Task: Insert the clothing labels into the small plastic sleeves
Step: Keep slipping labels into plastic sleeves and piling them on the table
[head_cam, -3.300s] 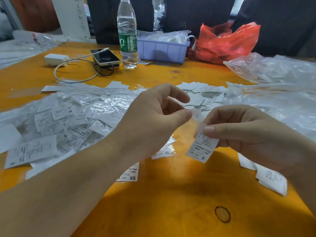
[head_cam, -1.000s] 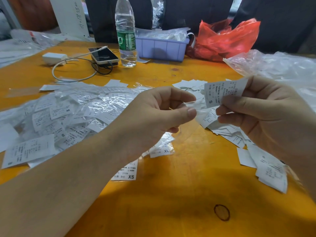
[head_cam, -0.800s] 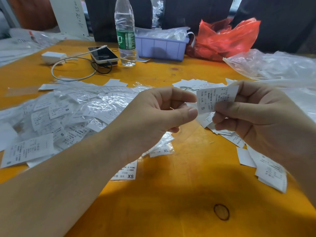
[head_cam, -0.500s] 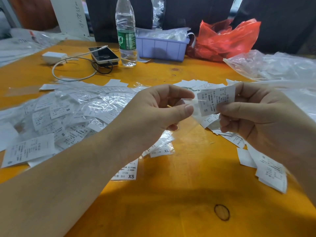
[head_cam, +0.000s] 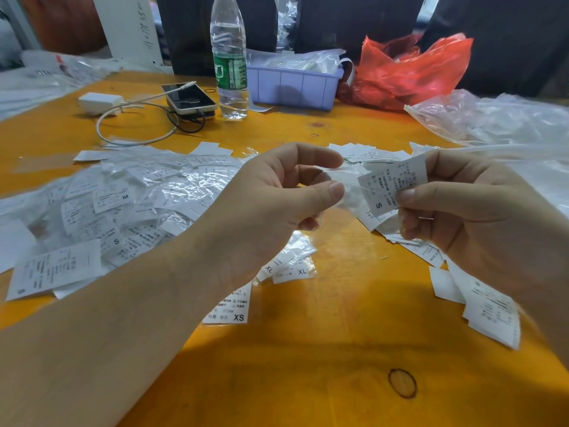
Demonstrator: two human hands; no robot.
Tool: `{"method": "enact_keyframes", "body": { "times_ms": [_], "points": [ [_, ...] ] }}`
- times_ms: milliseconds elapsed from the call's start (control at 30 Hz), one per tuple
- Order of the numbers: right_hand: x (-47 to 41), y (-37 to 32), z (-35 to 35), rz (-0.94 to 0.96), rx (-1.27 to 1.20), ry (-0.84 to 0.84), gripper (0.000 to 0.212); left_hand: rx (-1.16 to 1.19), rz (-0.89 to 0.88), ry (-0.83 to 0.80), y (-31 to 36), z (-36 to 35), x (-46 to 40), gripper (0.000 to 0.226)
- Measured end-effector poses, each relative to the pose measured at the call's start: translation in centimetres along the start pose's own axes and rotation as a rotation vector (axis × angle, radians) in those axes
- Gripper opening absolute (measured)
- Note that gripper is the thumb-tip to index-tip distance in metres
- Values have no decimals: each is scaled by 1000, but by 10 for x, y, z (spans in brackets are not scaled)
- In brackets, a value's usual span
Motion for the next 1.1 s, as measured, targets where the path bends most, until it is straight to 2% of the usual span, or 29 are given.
{"method": "enact_keyframes", "body": {
  "times_ms": [333, 833, 1100],
  "points": [
    [0, 0, -2, -5, 38, -10, 17, -94, 8, 32, 1, -1, 1, 24],
    [0, 2, -3, -55, 103, -1, 13, -303, 8, -72, 0, -4, 4, 25],
    [1, 4, -5, -19, 124, -11, 12, -375, 37, -153, 0, -9, 5, 23]
  ]
}}
Point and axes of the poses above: each hand's wrist, its own x-axis away from the middle knuckle, its own z-axis out of the back of the hand, y = z × x, the point moved 1 cm from there along -x, towards the middle knuckle, and after that the axes turned 9 degrees about -x, right-handed, at the moved point
